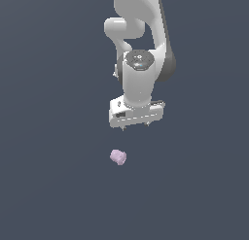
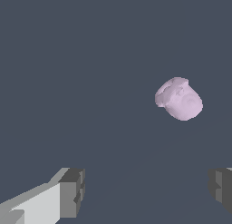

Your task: Pick up the object and move it to a goal position.

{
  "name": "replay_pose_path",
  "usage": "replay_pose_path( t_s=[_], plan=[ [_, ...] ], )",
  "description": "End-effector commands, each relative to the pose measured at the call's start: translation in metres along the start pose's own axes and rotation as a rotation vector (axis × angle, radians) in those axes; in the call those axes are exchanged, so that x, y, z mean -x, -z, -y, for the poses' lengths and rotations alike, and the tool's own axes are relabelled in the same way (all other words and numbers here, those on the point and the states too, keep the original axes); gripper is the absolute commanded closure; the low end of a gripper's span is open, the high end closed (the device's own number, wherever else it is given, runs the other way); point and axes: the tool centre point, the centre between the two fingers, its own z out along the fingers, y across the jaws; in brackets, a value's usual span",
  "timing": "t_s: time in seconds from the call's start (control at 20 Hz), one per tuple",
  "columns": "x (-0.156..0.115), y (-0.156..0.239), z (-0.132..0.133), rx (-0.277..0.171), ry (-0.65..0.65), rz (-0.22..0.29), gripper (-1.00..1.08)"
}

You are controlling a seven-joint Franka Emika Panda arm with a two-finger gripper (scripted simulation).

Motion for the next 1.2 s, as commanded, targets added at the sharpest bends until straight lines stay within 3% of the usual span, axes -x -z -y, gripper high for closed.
replay_pose_path(
  t_s=[0.0, 1.15],
  plan=[
    [-0.004, -0.004, -0.004, 0.003, 0.046, 0.001, -0.92],
    [-0.05, -0.059, -0.064, 0.023, 0.613, 0.016, -0.92]
  ],
)
